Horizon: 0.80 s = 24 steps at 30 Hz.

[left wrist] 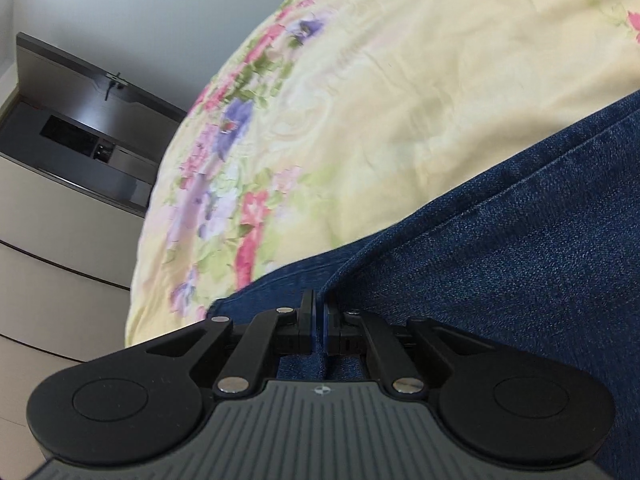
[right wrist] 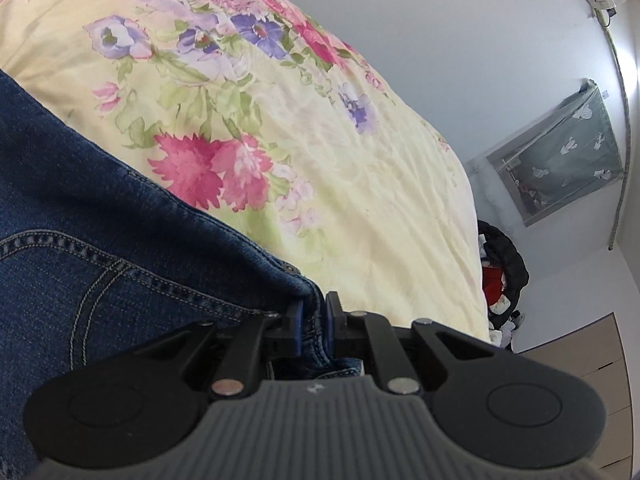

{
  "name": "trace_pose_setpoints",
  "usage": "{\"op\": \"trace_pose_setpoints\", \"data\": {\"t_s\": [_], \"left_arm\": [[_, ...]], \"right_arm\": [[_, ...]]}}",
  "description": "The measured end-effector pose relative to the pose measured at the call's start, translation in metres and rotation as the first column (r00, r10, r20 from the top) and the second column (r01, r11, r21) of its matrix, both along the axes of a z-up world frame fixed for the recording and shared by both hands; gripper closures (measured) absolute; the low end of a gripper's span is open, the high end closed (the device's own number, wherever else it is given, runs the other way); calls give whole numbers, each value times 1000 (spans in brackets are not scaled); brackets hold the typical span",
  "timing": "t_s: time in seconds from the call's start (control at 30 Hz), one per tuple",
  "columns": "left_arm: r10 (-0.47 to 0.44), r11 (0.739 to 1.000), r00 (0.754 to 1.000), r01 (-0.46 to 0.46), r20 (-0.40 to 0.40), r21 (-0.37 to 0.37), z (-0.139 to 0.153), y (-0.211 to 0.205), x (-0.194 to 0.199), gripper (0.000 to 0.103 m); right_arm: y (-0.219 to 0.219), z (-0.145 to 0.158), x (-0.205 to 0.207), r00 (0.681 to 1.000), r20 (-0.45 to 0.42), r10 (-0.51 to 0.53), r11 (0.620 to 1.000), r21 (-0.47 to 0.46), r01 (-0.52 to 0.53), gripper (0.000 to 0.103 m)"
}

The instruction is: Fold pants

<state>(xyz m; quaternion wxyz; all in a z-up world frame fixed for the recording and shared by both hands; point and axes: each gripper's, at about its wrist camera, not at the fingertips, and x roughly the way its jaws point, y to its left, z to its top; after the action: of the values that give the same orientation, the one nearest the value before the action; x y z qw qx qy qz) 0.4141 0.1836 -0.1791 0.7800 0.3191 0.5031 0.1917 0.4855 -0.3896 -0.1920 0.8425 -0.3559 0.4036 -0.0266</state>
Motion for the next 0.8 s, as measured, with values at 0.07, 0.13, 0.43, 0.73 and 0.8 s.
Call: {"op": "trace_pose_setpoints", "data": {"t_s": [0.07,0.13,0.43,0.73,0.8], "left_arm": [[-20,1000,1000,20,-6,-4,-6,1,-1,99],[-32,999,999,32,1,-26,-6,5,-4,94],[2,982,990,25,142,-185,68,57,-36,23],[185,945,952,-104,245,-311,107,113,-86,29],[206,930,948,-112,244,-350,106,119,-96,31]], "right_arm": [[2,-10,2,1000,-7,9,1000,-15,-10,98],[2,-17,4,1000,-14,-4,1000,-11,4,93],[8,5,-11,995,70,-65,994,-78,71,44],[31,40,-63,992,104,-74,997,-17,76,38],[39,41,-74,994,87,-61,998,-11,62,38]]}}
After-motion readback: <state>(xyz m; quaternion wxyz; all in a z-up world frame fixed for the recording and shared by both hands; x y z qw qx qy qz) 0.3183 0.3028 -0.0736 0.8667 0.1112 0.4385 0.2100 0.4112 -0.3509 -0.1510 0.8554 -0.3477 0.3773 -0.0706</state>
